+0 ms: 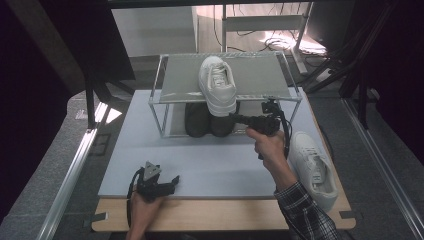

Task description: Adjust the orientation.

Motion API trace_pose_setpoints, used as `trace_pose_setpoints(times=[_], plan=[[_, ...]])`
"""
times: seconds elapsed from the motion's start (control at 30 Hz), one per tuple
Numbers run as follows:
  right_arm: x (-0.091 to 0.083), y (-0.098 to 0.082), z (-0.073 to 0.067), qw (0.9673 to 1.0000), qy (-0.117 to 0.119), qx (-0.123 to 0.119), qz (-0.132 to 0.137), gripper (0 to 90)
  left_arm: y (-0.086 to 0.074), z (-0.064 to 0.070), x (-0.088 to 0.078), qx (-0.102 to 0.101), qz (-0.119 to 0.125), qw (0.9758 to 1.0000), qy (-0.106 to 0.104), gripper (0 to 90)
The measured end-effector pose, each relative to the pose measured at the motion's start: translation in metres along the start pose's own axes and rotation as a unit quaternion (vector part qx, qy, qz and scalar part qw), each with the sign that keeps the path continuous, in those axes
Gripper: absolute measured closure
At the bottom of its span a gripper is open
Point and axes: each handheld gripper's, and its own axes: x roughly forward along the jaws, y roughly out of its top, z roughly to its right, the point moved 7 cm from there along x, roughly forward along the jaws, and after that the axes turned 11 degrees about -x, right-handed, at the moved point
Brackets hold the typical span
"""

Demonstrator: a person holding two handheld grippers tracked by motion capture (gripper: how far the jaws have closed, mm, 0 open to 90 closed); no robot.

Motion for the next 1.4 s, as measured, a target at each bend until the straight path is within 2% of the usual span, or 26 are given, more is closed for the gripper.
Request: trace_pose_setpoints(times=[0.93, 1.4], plan=[[0.042, 0.020, 0.017, 0.9996, -0.026, 0.009, 0.002, 90.0, 0.000, 0.000, 0.000, -0.001, 0.000, 1.0000, 0.000, 12.5], [0.063, 0.024, 0.013, 0.9994, -0.034, 0.006, -0.001, 90.0, 0.000, 0.000, 0.000, -0.001, 0.000, 1.0000, 0.000, 12.5]])
